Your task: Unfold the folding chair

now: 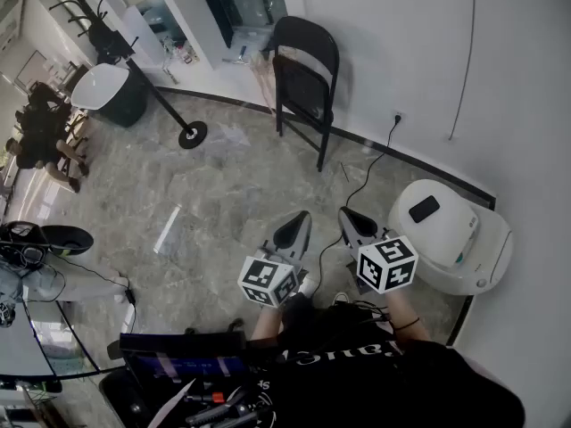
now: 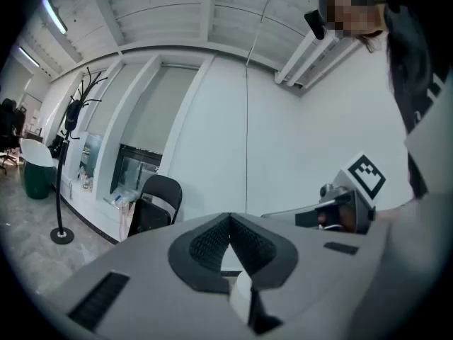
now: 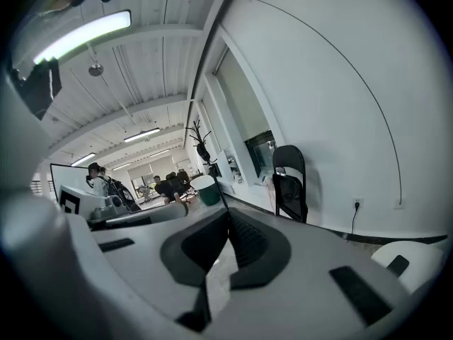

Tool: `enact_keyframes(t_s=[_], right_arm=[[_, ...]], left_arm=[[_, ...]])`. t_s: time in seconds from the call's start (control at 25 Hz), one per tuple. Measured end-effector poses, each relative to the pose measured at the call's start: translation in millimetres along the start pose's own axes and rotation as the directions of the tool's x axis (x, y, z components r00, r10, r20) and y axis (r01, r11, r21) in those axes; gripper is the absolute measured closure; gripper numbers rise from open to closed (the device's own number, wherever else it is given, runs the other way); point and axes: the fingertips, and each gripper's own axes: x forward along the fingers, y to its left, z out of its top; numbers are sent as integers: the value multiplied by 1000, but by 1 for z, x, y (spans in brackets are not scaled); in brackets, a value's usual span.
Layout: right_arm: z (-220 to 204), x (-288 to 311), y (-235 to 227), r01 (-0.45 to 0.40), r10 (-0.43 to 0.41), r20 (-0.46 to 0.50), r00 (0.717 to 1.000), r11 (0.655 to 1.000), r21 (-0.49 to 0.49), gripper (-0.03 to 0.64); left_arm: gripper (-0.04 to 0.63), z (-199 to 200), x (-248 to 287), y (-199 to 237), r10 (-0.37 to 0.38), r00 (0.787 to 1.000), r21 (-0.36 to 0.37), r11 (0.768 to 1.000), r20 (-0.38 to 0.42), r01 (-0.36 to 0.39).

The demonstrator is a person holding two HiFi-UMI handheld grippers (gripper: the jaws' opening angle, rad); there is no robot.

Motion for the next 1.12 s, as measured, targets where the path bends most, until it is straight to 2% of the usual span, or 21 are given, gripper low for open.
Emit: enact_keyframes(t_s=[0.2, 0.52, 0.76, 1.12], right_arm=[[-1, 1, -18, 8, -7, -4, 1000, 1000, 11, 601], [3, 46, -29, 13, -12, -27, 1000, 1000, 23, 601], [25, 114, -43, 46, -45, -29, 999, 999, 28, 601], [82, 242, -52, 110, -110, -5, 994, 992, 57, 601]], left_arm=[[592, -7, 13, -1, 1, 1000, -23, 1000, -6, -2], [592, 0, 32, 43, 6, 1000, -26, 1000, 3, -6], [592, 16, 70, 117, -2, 1000, -43, 999, 16, 3], [592, 66, 128, 244, -66, 998, -6, 998, -7, 66]])
